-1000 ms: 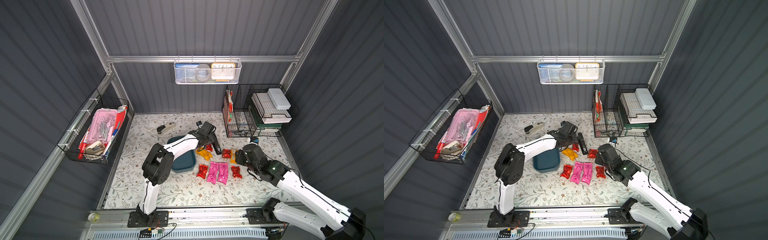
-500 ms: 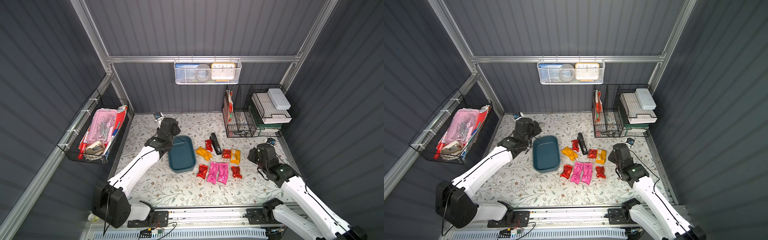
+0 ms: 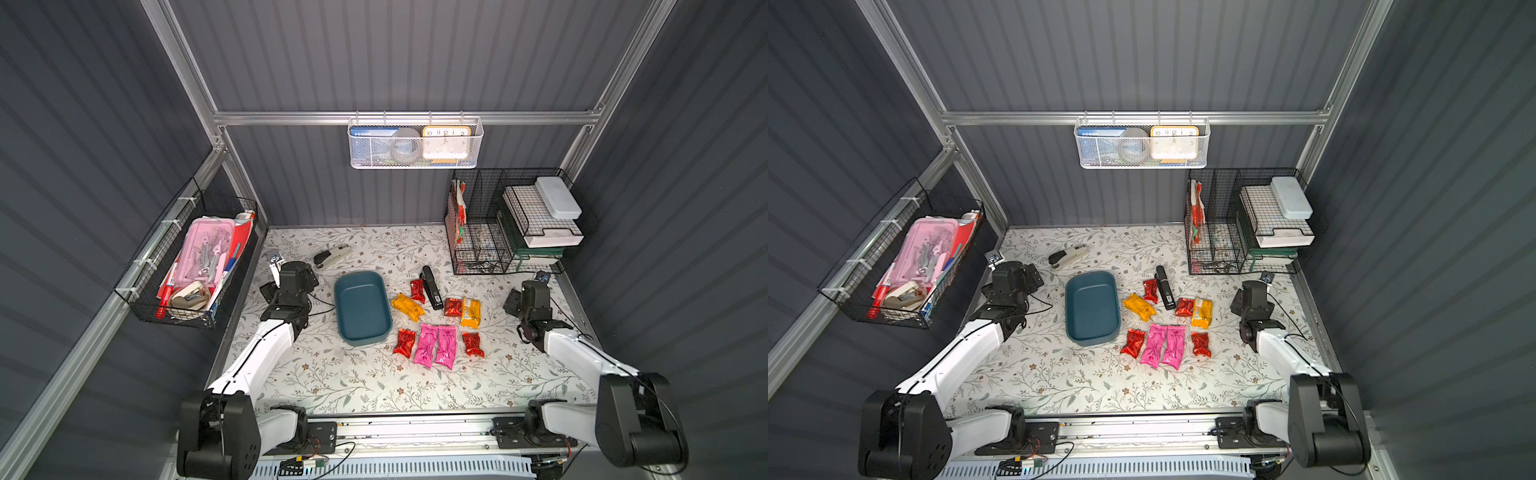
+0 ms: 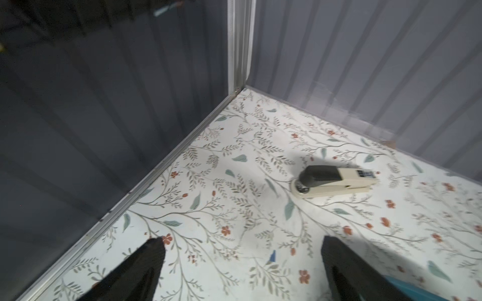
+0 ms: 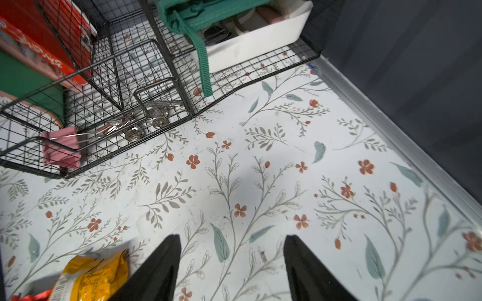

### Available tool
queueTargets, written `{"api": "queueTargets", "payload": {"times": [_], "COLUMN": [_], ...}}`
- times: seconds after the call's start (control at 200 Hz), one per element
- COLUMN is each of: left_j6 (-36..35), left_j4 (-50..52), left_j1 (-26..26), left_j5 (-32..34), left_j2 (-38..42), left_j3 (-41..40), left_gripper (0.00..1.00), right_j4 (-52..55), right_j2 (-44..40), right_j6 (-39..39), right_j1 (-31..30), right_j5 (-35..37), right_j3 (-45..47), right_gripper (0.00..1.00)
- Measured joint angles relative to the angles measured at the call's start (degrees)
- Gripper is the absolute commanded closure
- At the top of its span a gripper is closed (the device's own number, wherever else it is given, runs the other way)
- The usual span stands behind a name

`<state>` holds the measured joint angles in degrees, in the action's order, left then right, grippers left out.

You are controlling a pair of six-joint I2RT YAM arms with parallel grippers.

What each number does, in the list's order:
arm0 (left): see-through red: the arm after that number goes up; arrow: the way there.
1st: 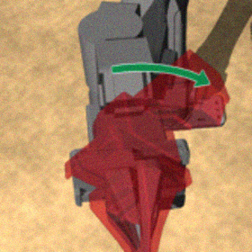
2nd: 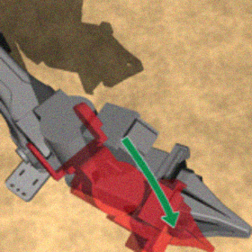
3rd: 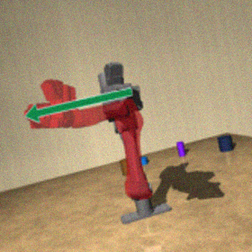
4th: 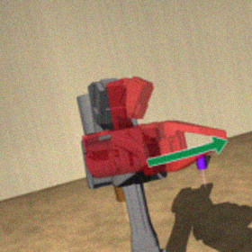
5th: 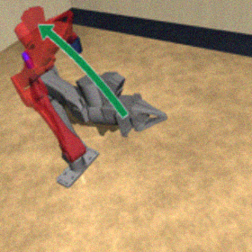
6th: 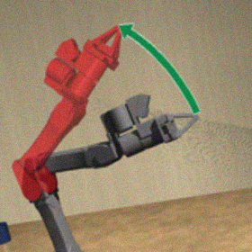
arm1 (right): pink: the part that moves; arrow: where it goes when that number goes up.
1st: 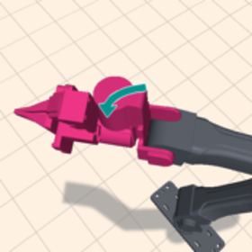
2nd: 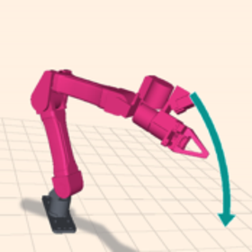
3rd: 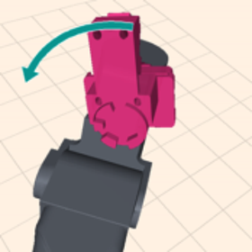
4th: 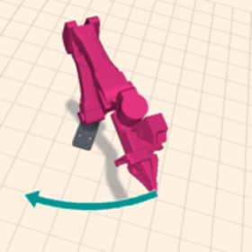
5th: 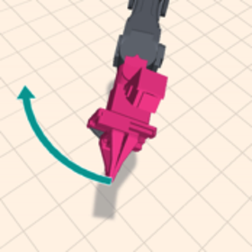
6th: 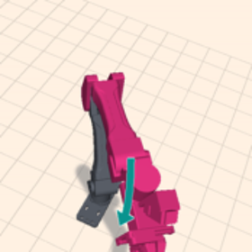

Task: Take the tea bags out of the storage box
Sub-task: Reset both arms

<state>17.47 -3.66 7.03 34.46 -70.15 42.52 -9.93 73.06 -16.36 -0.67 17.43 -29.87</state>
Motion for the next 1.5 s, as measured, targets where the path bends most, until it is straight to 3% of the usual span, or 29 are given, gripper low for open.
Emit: {"api": "queueTargets", "payload": {"times": [0.295, 0.44, 0.625, 0.945, 1.501], "left_j6": [-6.6, -8.0, -11.1, -17.1, -17.5], "left_j4": [-14.9, -25.0, -37.4, -53.5, -59.6], "left_j1": [-1.4, -1.4, -1.4, -1.4, -1.4], "left_j5": [-5.2, -8.3, -13.0, -19.0, -19.5], "left_j2": [-3.8, -5.7, -12.8, -27.3, -28.1], "left_j3": [-7.6, -11.9, -14.2, -14.4, -15.1], "left_gripper": [0.01, 0.01, 0.01, 0.01, 0.01], "right_j4": [-21.5, -35.5, -39.7, -41.9, -43.5], "right_j2": [9.9, 14.8, 15.9, 15.6, 16.4], "right_j6": [8.4, 10.4, 11.2, 11.3, 12.4], "right_j1": [1.1, 2.0, 2.8, 2.9, 2.8], "right_j5": [-6.1, -9.8, -12.0, -13.1, -14.9], "right_j3": [3.3, 7.1, 8.2, 8.2, 8.2], "right_gripper": [0.28, 0.18, 0.01, 0.01, 0.01]}}
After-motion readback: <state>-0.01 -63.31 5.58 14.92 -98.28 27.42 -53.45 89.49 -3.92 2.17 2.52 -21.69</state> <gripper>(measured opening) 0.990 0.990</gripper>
